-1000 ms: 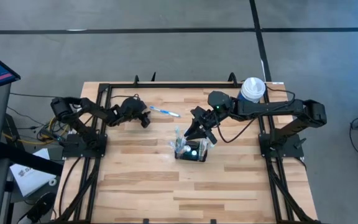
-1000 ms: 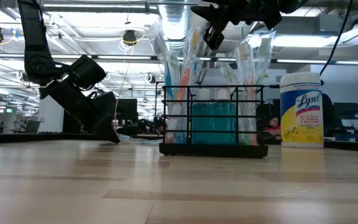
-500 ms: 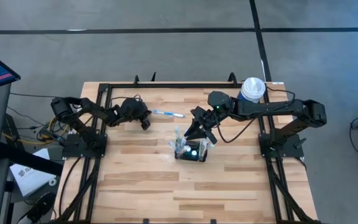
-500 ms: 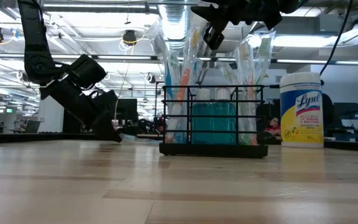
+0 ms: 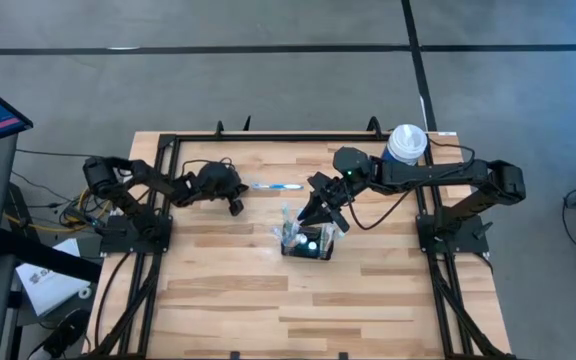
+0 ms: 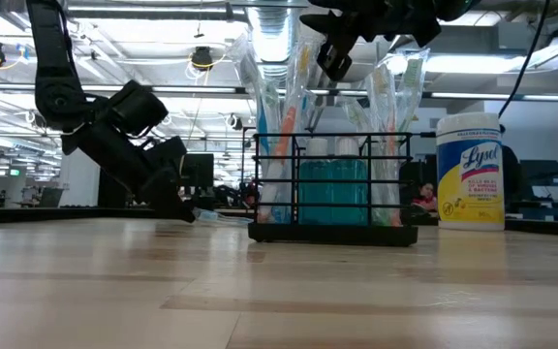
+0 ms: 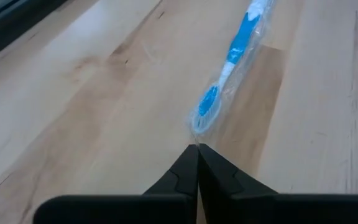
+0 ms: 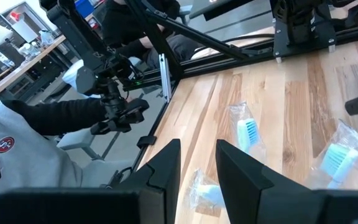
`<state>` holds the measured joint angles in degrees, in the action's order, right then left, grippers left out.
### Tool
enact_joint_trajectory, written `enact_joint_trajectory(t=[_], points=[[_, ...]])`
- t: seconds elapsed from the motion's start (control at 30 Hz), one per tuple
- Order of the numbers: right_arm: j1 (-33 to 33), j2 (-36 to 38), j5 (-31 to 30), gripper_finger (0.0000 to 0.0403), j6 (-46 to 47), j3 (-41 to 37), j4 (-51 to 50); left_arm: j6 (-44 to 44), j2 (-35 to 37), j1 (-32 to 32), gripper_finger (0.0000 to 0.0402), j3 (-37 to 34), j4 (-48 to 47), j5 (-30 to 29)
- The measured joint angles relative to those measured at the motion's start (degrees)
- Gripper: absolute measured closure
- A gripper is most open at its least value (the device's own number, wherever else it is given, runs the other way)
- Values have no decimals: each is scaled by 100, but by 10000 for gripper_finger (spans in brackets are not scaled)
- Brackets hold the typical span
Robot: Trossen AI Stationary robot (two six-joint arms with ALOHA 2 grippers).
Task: Pick & Place toothbrushing station
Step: Put the blue toothbrush into the wire organizer
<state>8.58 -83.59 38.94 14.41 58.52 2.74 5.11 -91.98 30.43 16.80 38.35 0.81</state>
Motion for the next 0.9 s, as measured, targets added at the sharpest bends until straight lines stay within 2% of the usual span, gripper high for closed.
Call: enact_joint_trajectory(t=[0.3, 0.63, 0.9], points=[[0, 0, 0, 310, -114, 0, -62, -1, 508, -136, 401, 2, 6, -111], [2, 0, 0, 310, -134, 0, -63, -3, 1933, -336, 401, 2, -556, -136], [0, 0, 0, 310, -153, 0, -61, -5, 2886, -853, 401, 2, -728, -638]])
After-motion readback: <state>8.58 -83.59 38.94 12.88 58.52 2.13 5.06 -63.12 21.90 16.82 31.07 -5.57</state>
